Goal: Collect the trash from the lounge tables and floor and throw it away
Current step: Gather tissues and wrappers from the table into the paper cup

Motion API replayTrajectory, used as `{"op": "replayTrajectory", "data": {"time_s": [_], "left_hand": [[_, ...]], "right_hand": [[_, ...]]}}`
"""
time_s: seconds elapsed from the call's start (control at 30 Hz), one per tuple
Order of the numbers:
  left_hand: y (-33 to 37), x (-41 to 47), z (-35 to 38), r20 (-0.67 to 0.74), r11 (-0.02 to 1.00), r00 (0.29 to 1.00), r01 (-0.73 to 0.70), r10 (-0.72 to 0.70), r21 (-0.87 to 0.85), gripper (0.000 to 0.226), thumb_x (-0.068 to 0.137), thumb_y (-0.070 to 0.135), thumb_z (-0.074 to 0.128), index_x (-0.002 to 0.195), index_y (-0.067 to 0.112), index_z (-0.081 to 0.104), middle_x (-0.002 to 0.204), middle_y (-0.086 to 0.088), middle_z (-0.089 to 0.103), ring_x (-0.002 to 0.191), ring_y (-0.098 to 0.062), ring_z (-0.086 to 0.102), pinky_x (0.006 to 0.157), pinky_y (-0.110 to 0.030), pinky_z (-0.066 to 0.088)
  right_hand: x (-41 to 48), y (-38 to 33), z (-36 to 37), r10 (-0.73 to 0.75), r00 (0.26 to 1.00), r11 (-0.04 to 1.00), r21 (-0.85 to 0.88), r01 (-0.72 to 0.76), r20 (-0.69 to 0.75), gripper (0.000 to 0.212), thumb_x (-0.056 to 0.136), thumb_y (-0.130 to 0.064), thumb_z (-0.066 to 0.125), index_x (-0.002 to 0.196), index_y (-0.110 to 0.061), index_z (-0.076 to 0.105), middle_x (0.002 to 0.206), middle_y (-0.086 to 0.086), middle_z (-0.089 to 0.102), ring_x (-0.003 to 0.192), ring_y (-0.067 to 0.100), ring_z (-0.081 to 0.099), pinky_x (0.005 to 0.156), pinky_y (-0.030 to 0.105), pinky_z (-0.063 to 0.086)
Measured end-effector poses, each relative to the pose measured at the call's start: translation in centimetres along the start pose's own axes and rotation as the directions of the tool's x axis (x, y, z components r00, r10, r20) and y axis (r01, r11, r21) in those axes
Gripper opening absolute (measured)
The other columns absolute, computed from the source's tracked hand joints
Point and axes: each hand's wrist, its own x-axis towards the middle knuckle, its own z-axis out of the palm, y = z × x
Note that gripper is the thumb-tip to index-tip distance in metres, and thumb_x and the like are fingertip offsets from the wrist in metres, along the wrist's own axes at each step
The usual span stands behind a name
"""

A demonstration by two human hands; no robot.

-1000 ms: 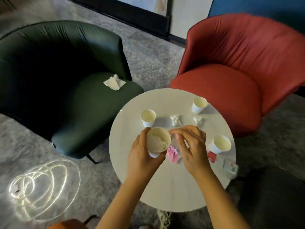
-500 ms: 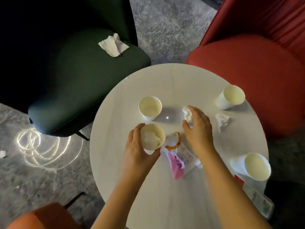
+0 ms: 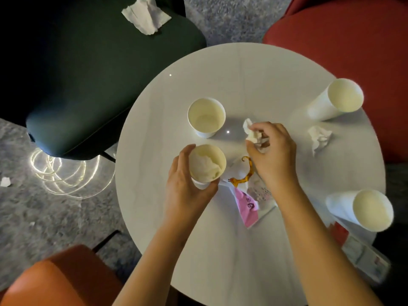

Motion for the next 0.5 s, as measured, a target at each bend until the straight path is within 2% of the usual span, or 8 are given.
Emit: {"op": "replayTrajectory", "data": {"time_s": [0.07, 0.2, 0.3, 0.4, 0.5], "left_hand": [[0.3, 0.1, -0.1, 0.019, 1.0, 1.0, -0.004, 0.004, -0.003, 0.07, 0.066, 0.023, 0.078, 0.127, 0.022, 0.042, 0.11, 0.015, 0.049, 0.1, -0.006, 0.049, 0.073, 0.0, 0.033], [0.6, 0.4, 0.0, 0.058, 0.999, 0.998, -0.021, 0.024, -0.045, 0.068, 0.065, 0.022, 0.08, 0.123, 0.021, 0.045, 0.107, 0.012, 0.055, 0.097, -0.009, 0.054, 0.072, -0.004, 0.037], [0.2, 0.4, 0.0, 0.079, 0.997, 0.996, -0.036, 0.041, -0.068, 0.072, 0.064, 0.021, 0.081, 0.126, 0.017, 0.044, 0.113, 0.004, 0.057, 0.098, -0.009, 0.055, 0.075, -0.005, 0.039], [-0.3, 0.3, 0.0, 0.091, 0.997, 0.994, -0.055, 0.059, -0.045, 0.073, 0.066, 0.019, 0.079, 0.129, 0.014, 0.043, 0.118, 0.003, 0.055, 0.1, -0.01, 0.053, 0.078, -0.001, 0.035], [-0.6, 0.3, 0.2, 0.097, 0.998, 0.993, -0.062, 0.062, -0.009, 0.064, 0.071, 0.013, 0.071, 0.129, 0.014, 0.043, 0.118, 0.001, 0.055, 0.104, -0.016, 0.055, 0.08, -0.012, 0.036]], "right_hand": [[-1.5, -1.9, -0.5, -0.093, 0.995, 0.992, 0.078, 0.094, -0.024, 0.025, 0.073, -0.002, 0.07, 0.098, -0.005, 0.065, 0.094, 0.01, 0.061, 0.078, 0.022, 0.058, 0.07, 0.024, 0.045], [-4.4, -4.3, 0.3, -0.171, 0.984, 0.976, 0.149, 0.16, 0.058, 0.024, 0.07, -0.003, 0.074, 0.091, -0.006, 0.062, 0.09, -0.003, 0.061, 0.081, 0.013, 0.057, 0.073, 0.02, 0.046], [-5.5, -4.7, 1.5, -0.197, 0.975, 0.98, 0.029, 0.195, 0.104, 0.021, 0.065, -0.004, 0.075, 0.084, -0.009, 0.067, 0.082, 0.002, 0.068, 0.079, 0.022, 0.061, 0.074, 0.033, 0.046], [-5.8, -4.5, 2.2, -0.222, 0.967, 0.958, -0.154, 0.24, 0.129, 0.005, 0.073, -0.018, 0.068, 0.076, -0.016, 0.071, 0.083, -0.005, 0.07, 0.094, 0.024, 0.061, 0.081, 0.034, 0.029], [-6.2, -4.5, 2.5, -0.252, 0.946, 0.912, -0.276, 0.303, 0.204, 0.024, 0.086, -0.029, 0.053, 0.073, -0.02, 0.07, 0.088, -0.012, 0.07, 0.103, 0.024, 0.057, 0.083, 0.035, 0.022]]}}
